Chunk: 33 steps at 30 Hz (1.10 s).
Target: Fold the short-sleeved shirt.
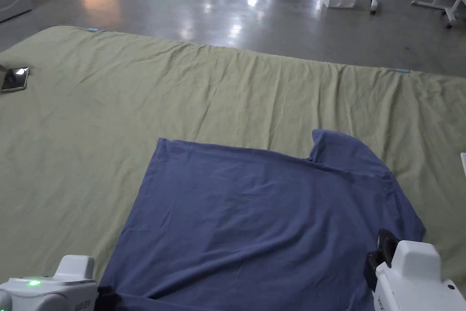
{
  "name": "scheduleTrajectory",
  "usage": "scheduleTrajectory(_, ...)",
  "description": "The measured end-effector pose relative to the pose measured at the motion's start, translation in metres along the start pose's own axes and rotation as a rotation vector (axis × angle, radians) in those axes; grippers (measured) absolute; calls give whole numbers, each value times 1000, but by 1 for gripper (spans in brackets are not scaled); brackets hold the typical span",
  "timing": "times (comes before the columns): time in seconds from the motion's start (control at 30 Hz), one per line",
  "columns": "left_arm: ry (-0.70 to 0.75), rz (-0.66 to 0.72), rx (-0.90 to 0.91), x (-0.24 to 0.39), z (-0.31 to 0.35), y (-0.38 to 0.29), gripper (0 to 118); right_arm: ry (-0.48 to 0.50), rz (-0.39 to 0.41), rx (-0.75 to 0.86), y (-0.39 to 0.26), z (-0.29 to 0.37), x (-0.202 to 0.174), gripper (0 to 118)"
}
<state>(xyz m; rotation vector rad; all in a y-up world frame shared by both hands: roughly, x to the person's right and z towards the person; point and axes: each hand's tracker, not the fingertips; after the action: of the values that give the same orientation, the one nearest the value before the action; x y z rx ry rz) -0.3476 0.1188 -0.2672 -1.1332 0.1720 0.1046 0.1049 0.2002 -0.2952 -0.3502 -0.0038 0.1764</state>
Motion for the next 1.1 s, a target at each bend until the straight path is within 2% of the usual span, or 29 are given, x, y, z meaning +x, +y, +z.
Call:
scheduleTrajectory(0.07, -7, -73, 2, 8, 1, -1, 12, 1, -3, -9, -3, 0, 1, 0)
scheduleTrajectory(0.1, -18, -99, 2, 11, 1, -1, 9, 0, -5, -13, -4, 0, 1, 0)
scheduleTrajectory(0.27, 14, -133, 8, 17, 4, -6, 7, -7, -18, -29, -5, 7, 17, 0)
scheduleTrajectory(0.4, 9, -155, 42, 15, 16, -9, 7, -25, -56, -65, -3, 18, 53, 0)
scheduleTrajectory(0.5, -26, -88, 70, 14, 33, -10, 7, -27, -51, -207, -8, 20, 85, 0)
scheduleTrajectory(0.53, -21, -89, 74, 12, 34, -11, 7, -19, -93, -306, -15, 20, 97, 0)
scheduleTrajectory(0.57, -28, -85, 74, 9, 37, -9, 7, -17, -53, -330, -18, 20, 107, 0)
scheduleTrajectory(0.6, -39, -76, 77, 8, 39, -9, 7, -13, -48, -380, -24, 20, 114, 0)
scheduleTrajectory(0.67, -45, -64, 85, 7, 41, -10, 7, -16, -89, -470, -37, 23, 128, 1)
scheduleTrajectory(0.7, -46, -65, 84, 7, 40, -7, 7, -3, -88, -523, -45, 22, 133, 6)
scheduleTrajectory(0.73, -44, -66, 85, 7, 40, -7, 7, -4, -100, -547, -53, 23, 135, 17)
scheduleTrajectory(0.77, -43, -67, 83, 8, 39, -8, 7, -9, -81, -587, -64, 23, 135, 35)
scheduleTrajectory(0.8, -42, -69, 80, 8, 38, -8, 7, -11, -62, -628, -71, 22, 134, 47)
scheduleTrajectory(0.83, -38, -72, 77, 10, 38, -6, 7, -23, -54, -656, -79, 21, 133, 58)
scheduleTrajectory(0.87, -35, -74, 75, 11, 37, -7, 7, -23, -40, -692, -86, 19, 130, 64)
scheduleTrajectory(1.03, -27, -86, 63, 12, 34, -7, 7, 13, -55, -755, -115, 2, 121, 60)
scheduleTrajectory(1.1, -26, -84, 60, 11, 32, -6, 7, 21, -67, -742, -118, -2, 120, 44)
